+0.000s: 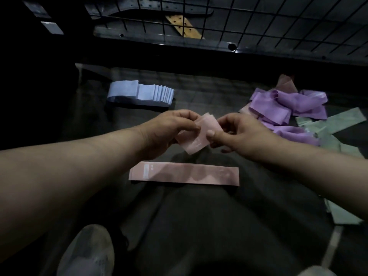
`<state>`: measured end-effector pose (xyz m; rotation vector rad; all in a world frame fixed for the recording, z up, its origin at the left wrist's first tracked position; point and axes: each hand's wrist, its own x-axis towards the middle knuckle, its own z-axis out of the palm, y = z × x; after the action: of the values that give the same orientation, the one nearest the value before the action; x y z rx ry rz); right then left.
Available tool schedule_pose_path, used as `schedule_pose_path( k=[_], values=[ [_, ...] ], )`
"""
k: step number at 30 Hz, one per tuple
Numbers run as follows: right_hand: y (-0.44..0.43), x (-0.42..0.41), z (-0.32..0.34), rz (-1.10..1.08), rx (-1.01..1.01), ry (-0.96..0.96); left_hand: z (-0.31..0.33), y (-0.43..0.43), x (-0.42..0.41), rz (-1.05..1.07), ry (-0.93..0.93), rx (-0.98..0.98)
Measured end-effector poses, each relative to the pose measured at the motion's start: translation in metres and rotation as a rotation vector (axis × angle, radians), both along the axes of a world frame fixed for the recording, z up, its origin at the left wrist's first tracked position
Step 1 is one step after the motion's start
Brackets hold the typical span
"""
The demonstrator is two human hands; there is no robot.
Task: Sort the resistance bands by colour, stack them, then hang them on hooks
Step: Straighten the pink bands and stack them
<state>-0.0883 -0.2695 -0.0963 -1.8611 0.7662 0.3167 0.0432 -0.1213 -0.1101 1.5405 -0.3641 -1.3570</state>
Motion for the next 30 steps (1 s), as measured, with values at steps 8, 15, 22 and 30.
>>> schedule_pose_path(
  k=[8,15,22,30],
  values=[
    [-0.015,-0.005,-0.005,0.055,-0.23,-0.086,0.0,0.004,0.0,0.037,-0.053,0.038],
    [-0.021,-0.003,0.003,0.004,-0.243,-0.27,-0.002,0.0,0.001,-0.031,-0.142,0.342],
    [-0.025,0.01,0.03,0.126,-0.31,-0.452,0.009,-0.008,0.004,-0.061,-0.315,-0.122],
    [-0.032,0.03,0.068,-0.21,-0.041,-0.51,0.007,-0.01,0.006,-0.113,-0.058,-0.227]
  ],
)
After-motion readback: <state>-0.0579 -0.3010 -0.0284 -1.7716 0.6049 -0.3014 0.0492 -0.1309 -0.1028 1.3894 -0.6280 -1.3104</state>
